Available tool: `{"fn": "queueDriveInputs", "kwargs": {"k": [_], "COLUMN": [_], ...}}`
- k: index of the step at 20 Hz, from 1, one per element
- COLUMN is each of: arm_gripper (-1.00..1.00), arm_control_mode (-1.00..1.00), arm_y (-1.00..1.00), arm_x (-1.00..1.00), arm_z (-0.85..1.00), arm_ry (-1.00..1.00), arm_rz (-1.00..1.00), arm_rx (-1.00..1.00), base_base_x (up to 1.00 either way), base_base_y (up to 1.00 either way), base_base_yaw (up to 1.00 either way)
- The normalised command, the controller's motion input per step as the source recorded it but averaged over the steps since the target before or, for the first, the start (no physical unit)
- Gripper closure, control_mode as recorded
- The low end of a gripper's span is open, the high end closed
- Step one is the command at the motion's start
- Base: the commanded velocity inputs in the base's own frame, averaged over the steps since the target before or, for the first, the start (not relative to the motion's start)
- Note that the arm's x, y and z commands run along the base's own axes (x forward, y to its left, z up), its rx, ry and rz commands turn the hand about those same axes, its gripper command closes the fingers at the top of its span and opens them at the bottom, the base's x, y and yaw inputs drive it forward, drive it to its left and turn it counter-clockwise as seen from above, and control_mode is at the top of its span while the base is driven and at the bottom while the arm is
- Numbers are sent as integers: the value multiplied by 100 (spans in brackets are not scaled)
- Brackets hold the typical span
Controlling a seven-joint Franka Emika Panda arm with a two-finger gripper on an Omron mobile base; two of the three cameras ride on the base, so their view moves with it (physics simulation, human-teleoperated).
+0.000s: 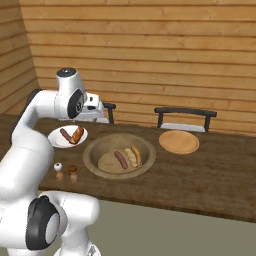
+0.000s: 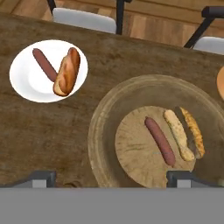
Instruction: Place one bun and one sausage from the bowl on each plate.
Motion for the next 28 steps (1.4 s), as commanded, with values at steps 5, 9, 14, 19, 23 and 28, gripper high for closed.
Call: {"fn": "queueDriveInputs", "kwargs": {"k": [5, 9, 14, 19, 23, 28], "arm_gripper": [-100, -100, -100, -100, -100, -100], "arm_control_mode": [-100, -100, -100, -100, -100, -100], "arm_y": [-93, -90, -52, -20, -29, -21], "arm_x": [-3, 0, 1, 13, 24, 37], "arm_z": [-7, -38, -39, -26, -20, -38], "arm_ry": [5, 0, 0, 0, 0, 5], "arm_rz": [-3, 0, 0, 0, 2, 8], "arm_rx": [-1, 0, -7, -12, -3, 0], "base_base_x": [0, 0, 0, 0, 0, 0], "base_base_y": [0, 0, 0, 0, 0, 0], "base_base_yaw": [0, 0, 0, 0, 0, 0]}}
